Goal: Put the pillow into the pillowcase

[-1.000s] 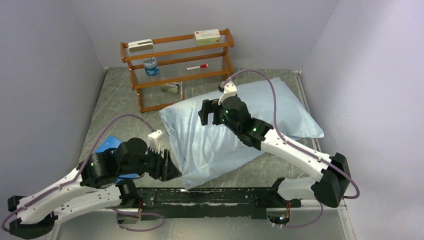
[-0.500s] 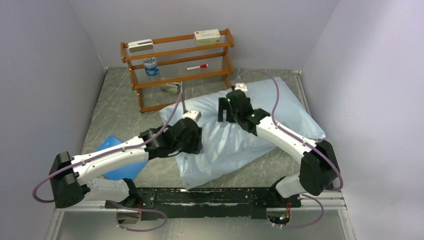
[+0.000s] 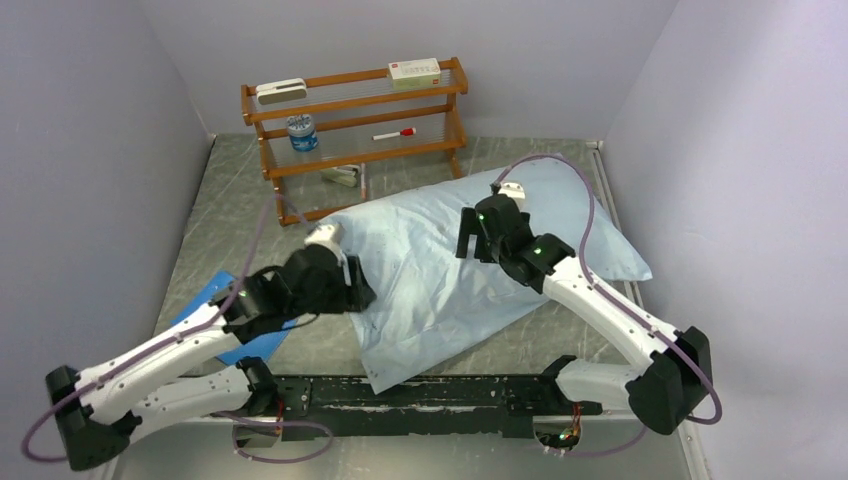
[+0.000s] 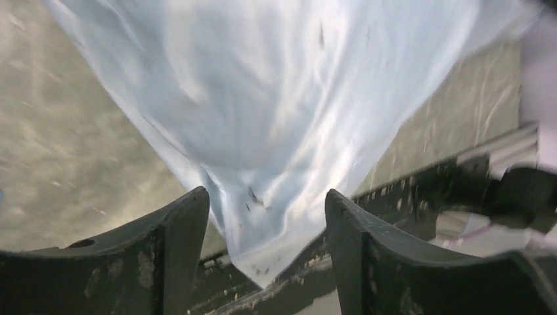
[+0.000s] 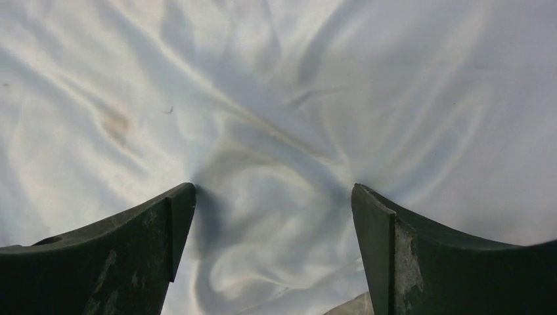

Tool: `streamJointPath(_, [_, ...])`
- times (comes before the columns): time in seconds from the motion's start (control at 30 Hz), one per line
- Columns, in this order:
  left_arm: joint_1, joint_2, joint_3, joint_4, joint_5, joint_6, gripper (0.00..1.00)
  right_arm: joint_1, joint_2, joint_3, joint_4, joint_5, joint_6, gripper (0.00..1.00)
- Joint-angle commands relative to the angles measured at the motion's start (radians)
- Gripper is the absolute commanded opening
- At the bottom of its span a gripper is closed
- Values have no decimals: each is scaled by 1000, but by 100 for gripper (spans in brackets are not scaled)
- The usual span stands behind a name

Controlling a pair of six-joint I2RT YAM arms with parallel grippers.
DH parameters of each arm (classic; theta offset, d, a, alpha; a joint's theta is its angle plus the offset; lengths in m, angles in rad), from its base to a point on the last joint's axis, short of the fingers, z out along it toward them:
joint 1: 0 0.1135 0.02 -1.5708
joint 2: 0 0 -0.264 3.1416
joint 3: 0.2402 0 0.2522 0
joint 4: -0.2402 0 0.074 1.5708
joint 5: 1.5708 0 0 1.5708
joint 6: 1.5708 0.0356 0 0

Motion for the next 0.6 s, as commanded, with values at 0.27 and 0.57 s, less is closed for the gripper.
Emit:
streamJointPath(0.27, [512, 161, 56, 89, 303, 260, 65, 2, -143, 84, 37, -190, -112, 91])
streamJointPath(0.57, [618, 35, 128, 215, 457, 408, 97, 3, -218, 112, 45, -135, -136, 100])
